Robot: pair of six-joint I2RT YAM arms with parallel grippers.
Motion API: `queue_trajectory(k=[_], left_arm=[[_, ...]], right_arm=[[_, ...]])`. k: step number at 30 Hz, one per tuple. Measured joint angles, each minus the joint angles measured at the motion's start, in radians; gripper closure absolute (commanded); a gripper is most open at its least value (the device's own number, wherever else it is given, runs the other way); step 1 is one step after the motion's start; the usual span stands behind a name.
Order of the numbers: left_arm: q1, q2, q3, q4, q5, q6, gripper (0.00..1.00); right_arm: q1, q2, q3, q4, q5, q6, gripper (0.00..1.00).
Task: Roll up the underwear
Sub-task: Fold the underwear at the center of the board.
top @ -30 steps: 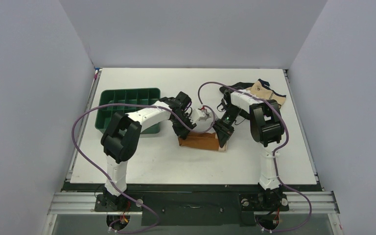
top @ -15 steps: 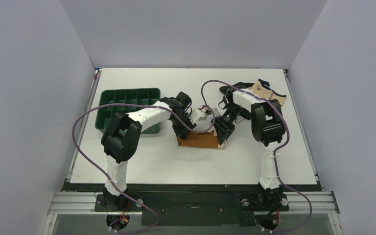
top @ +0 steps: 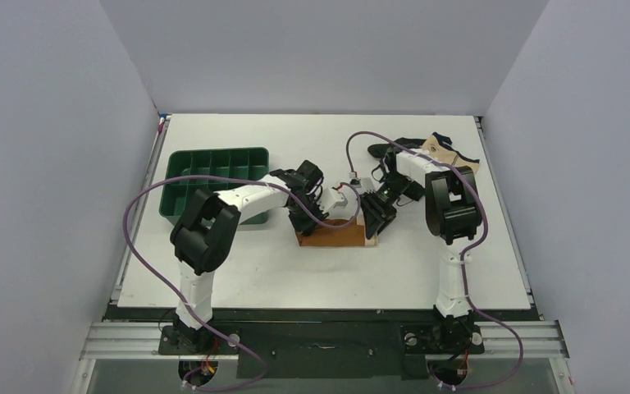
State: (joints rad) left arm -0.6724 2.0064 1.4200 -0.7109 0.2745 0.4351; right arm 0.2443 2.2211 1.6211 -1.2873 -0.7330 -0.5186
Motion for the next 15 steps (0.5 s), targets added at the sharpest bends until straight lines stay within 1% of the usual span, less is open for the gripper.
queue_trajectory(k=[4,6,8,10,15], left_arm=[[-0.003,-0.017,-0.025,0.032,-0.027,-0.036,0.9],[-0.005,-0.022,-0.033,0.042,-0.034,-0.052,0.9],[-0.005,-0.024,-0.037,0.049,-0.036,-0.067,0.9],[-0.005,-0.024,-0.037,0.051,-0.036,-0.079,0.9],[-0.005,-0.025,-0.037,0.052,-0.036,-0.097,0.9]], right_arm=[[-0.006,-0.018,-0.032,0.025,-0.015,0.024,0.62],[-0.008,-0.028,-0.045,0.032,-0.016,0.021,0.6],[-0.008,-0.035,-0.05,0.032,-0.02,0.009,0.57],[-0.01,-0.037,-0.049,0.031,-0.031,-0.005,0.55],[-0.021,-0.035,-0.016,-0.025,-0.085,-0.07,0.54]])
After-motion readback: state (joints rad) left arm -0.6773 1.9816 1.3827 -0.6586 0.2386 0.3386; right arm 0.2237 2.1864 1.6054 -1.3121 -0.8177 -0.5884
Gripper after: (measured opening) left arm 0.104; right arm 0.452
